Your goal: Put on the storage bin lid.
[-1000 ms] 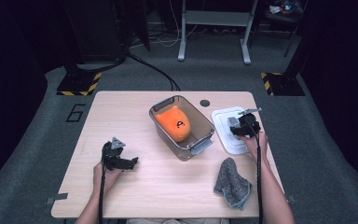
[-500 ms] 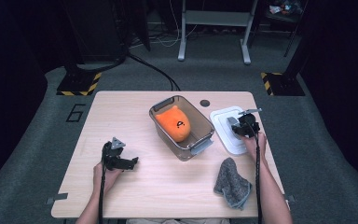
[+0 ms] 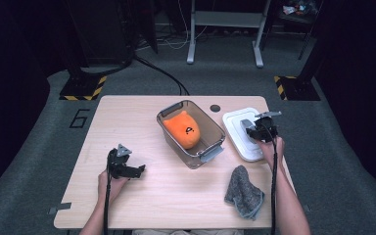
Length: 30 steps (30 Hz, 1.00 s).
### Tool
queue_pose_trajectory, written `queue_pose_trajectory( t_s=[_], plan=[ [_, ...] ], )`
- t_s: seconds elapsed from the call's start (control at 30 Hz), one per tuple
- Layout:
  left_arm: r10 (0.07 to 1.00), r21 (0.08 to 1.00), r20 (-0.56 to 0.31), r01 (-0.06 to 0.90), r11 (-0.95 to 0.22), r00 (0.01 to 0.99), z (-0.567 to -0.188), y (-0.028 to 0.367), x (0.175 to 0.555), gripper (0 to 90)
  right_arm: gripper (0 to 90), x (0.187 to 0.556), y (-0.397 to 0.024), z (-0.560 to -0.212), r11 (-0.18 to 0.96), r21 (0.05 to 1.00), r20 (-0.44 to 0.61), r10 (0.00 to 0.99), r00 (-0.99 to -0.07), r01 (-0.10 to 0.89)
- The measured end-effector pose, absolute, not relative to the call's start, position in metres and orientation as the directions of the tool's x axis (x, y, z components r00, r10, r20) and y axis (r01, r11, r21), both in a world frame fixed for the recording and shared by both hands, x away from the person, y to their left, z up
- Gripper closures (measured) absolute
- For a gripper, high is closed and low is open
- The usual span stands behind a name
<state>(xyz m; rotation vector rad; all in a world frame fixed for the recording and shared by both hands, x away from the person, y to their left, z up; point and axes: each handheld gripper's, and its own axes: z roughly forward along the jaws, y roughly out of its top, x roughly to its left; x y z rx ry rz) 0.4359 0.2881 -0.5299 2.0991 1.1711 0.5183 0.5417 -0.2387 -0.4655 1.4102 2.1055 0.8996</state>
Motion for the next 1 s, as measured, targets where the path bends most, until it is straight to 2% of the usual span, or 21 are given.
queue_pose_trajectory(
  t_s=[0.57,1.0],
  plan=[
    [0.855,0.717,0.019,0.589,-0.373,0.518,-0.530,0.288,0.436,0.9,66.8,0.527,-0.241,-0.413,0.295,0.759,-0.032,0.907,-0.419,0.581],
    [0.854,0.716,0.022,0.588,-0.376,0.519,-0.530,0.288,0.436,0.7,66.8,0.522,-0.238,-0.385,0.315,0.762,-0.046,0.898,-0.438,0.566]
  ],
)
